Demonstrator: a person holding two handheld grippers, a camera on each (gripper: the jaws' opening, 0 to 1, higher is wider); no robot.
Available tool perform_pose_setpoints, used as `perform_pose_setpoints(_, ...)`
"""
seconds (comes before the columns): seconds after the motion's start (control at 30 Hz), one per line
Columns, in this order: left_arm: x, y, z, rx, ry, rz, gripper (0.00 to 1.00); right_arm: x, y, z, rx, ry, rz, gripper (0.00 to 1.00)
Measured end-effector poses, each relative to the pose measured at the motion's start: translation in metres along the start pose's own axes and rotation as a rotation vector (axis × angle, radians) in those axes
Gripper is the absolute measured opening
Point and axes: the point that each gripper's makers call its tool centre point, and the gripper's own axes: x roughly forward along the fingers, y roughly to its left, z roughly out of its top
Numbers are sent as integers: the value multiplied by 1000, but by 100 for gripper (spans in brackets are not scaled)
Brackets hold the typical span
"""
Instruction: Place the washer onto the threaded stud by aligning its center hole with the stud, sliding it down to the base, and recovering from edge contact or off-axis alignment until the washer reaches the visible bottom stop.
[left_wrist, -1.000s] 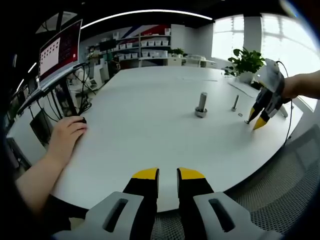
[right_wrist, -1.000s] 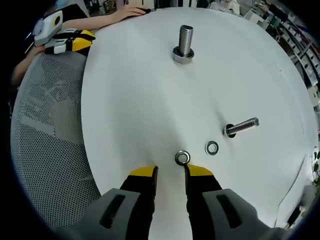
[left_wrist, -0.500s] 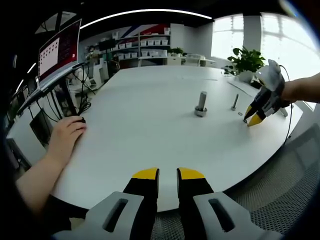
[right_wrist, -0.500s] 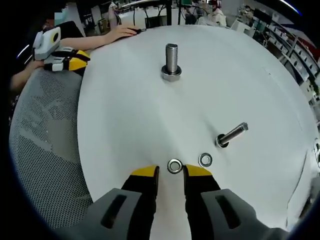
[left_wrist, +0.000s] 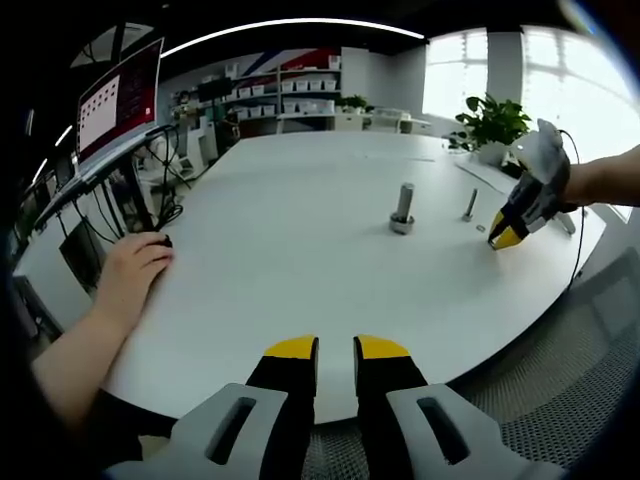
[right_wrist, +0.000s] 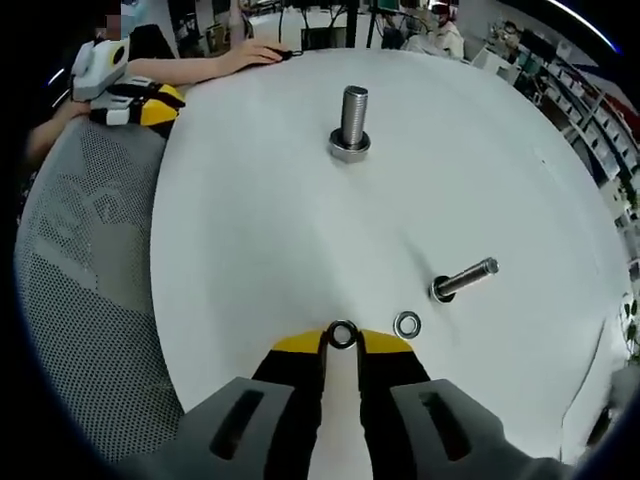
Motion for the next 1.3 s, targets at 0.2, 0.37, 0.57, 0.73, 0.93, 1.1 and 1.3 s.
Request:
perform_pose_setpoints(0.2, 0, 0, 0, -1, -1, 0, 12, -5, 2, -1, -15, -22, -8, 14)
perform_pose_setpoints(0.37, 0, 0, 0, -1, -1, 0, 12, -11, 0, 5, 14, -44, -5, 14)
perform_pose_setpoints(0.57, 1, 0, 0, -2, -2, 0, 12, -24, -9, 20, 35, -76, -14, 13)
perform_pose_setpoints(0.73, 0, 0, 0, -3, -3, 1, 12, -38, -22, 33, 47, -101, -28, 13)
perform_pose_setpoints(0.93, 1, 1, 0, -4, -5, 1, 12, -52, -35, 45, 48, -122, -44, 13)
perform_pose_setpoints(1.1, 0, 0, 0, -3, -5, 1, 12, -59, -45, 49, 36, -124, -71, 13)
perform_pose_setpoints(1.3, 0, 1, 0, -4, -8, 0, 12, -61, -56, 52, 27, -123, -110, 13)
